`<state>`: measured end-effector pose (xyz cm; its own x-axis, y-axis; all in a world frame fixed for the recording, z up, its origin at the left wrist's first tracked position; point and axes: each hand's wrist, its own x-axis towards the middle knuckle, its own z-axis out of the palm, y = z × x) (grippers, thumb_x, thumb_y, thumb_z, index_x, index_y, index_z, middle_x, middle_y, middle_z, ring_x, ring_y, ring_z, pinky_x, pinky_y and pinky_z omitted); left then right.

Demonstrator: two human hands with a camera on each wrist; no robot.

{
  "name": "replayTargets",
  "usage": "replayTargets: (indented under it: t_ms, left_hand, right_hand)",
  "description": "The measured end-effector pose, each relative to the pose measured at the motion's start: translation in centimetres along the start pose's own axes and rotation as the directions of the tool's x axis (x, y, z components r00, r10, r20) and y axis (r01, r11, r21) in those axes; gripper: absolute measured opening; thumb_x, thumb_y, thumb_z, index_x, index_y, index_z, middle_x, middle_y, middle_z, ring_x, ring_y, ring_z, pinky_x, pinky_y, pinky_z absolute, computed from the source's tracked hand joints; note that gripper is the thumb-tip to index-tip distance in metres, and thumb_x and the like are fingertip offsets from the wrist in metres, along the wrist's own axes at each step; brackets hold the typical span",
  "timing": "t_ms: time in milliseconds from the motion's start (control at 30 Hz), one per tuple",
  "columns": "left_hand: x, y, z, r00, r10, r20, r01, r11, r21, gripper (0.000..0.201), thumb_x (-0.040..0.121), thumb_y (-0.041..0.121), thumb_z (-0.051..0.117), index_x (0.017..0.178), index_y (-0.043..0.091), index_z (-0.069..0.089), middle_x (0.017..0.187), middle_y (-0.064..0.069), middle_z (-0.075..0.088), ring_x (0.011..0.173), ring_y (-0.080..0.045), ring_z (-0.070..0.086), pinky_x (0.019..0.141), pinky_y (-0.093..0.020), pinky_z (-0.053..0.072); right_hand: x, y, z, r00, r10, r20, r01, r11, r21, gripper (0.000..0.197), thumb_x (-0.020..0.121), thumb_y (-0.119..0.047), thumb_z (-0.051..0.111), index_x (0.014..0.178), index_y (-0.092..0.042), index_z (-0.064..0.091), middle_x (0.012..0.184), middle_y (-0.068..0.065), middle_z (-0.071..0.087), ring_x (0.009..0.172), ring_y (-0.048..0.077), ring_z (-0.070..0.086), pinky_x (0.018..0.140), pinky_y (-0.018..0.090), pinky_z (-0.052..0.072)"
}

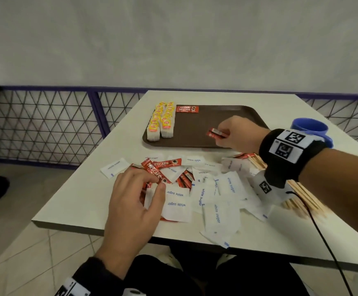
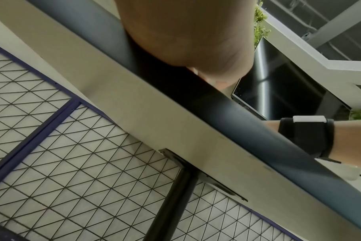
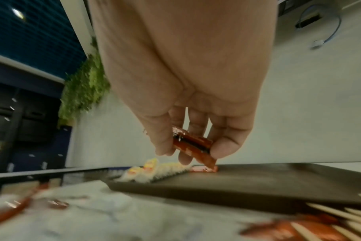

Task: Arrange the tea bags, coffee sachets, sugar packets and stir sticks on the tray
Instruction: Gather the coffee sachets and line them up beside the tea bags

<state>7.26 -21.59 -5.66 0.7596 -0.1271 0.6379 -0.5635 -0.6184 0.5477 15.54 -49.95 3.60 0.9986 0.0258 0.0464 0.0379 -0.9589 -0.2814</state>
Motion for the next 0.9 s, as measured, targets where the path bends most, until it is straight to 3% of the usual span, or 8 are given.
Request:
replayTargets:
  t_ms: [133, 233, 300, 433, 567, 633, 733, 900]
  left_hand:
    - [-0.1, 0.3, -0.1, 0.999, -0.05, -0.011, 0.049, 0.995, -0.087, 0.031, 0.092, 0.042, 0.06, 0.117, 0.025, 0.059, 0.111, 0.014, 0.055, 0.11, -0.006, 0.054, 0.09, -0.007, 0.039]
    - [-0.2, 0.5, -0.3, 0.997, 0.056, 0.048, -0.05, 0.992, -0.113, 0.047, 0.089, 0.03, 0.068, 0.133, 0.026, 0.053, 0.123, 0.011, 0.052, 0.119, -0.008, 0.052, 0.096, -0.013, 0.042]
    - [-0.4, 0.3, -0.4, 0.986, 0.134, 0.096, -0.123, 0.986, -0.115, 0.051, 0.088, 0.019, 0.072, 0.136, 0.021, 0.055, 0.127, 0.006, 0.053, 0.123, -0.015, 0.052, 0.101, -0.026, 0.046]
    - [-0.2, -0.1, -0.6, 0.995, 0.101, -0.016, -0.102, 0.982, -0.162, 0.035, 0.093, 0.003, 0.069, 0.126, 0.013, 0.067, 0.115, 0.003, 0.062, 0.113, -0.01, 0.059, 0.095, -0.023, 0.05]
    - [0.5, -1.5, -2.0, 0.995, 0.032, -0.098, -0.044, 0.991, -0.128, 0.016, 0.101, 0.02, 0.058, 0.11, 0.017, 0.072, 0.104, 0.01, 0.064, 0.102, -0.009, 0.062, 0.086, -0.023, 0.05]
    - [1.0, -2.6, -3.1, 0.98, -0.165, -0.114, 0.146, 0.977, -0.158, 0.017, 0.106, 0.03, 0.049, 0.102, 0.025, 0.065, 0.096, 0.016, 0.062, 0.094, -0.003, 0.061, 0.078, -0.027, 0.052]
    - [1.8, -3.8, -4.2, 0.876, -0.479, -0.05, 0.413, 0.802, -0.432, 0.026, 0.105, 0.025, 0.047, 0.085, 0.013, 0.06, 0.077, -0.001, 0.057, 0.074, -0.008, 0.057, 0.071, -0.035, 0.047]
    - [2.5, -3.8, -4.6, 0.866, -0.495, 0.071, 0.463, 0.741, -0.487, 0.037, 0.1, 0.019, 0.05, 0.064, 0.015, 0.047, 0.064, -0.001, 0.045, 0.064, -0.014, 0.046, 0.063, -0.031, 0.037]
  right_hand:
    - [-3.7, -4.5, -1.4, 0.972, -0.193, 0.136, 0.18, 0.978, 0.103, 0.023, 0.095, -0.038, 0.069, 0.074, -0.029, 0.061, 0.068, -0.007, 0.061, 0.055, 0.008, 0.054, 0.049, 0.016, 0.039]
    - [-6.1, -8.6, -0.4, 0.86, -0.336, 0.385, 0.35, 0.936, 0.035, 0.025, 0.092, -0.045, 0.07, 0.074, -0.029, 0.066, 0.066, -0.007, 0.066, 0.053, 0.004, 0.058, 0.049, 0.012, 0.04]
    - [-6.6, -10.1, 0.3, 0.821, -0.392, 0.414, 0.376, 0.918, 0.124, 0.026, 0.091, -0.044, 0.071, 0.078, -0.022, 0.069, 0.068, -0.003, 0.068, 0.052, 0.004, 0.06, 0.051, 0.017, 0.047]
    - [-5.6, -11.0, 0.8, 0.837, -0.409, 0.362, 0.234, 0.867, 0.439, 0.026, 0.089, -0.036, 0.077, 0.088, -0.01, 0.077, 0.07, 0.008, 0.072, 0.056, 0.014, 0.063, 0.063, 0.031, 0.057]
    - [-3.7, -10.6, 0.9, 0.911, -0.277, 0.307, 0.03, 0.784, 0.62, 0.034, 0.095, -0.038, 0.068, 0.089, -0.005, 0.075, 0.083, 0.02, 0.073, 0.068, 0.024, 0.066, 0.068, 0.034, 0.058]
    - [-2.3, -10.4, 1.1, 0.958, -0.175, 0.228, 0.022, 0.836, 0.548, 0.035, 0.099, -0.038, 0.063, 0.086, -0.007, 0.073, 0.082, 0.017, 0.075, 0.067, 0.022, 0.067, 0.063, 0.029, 0.057]
    - [-0.7, -11.0, 2.2, 0.963, -0.173, 0.204, 0.136, 0.974, 0.182, 0.03, 0.098, -0.039, 0.065, 0.085, -0.012, 0.074, 0.076, 0.004, 0.075, 0.065, 0.017, 0.069, 0.058, 0.025, 0.054]
    - [0.5, -13.5, 5.0, 0.919, -0.168, 0.358, 0.214, 0.972, -0.095, 0.044, 0.087, -0.053, 0.071, 0.086, -0.009, 0.074, 0.076, 0.004, 0.075, 0.072, 0.022, 0.072, 0.066, 0.034, 0.058]
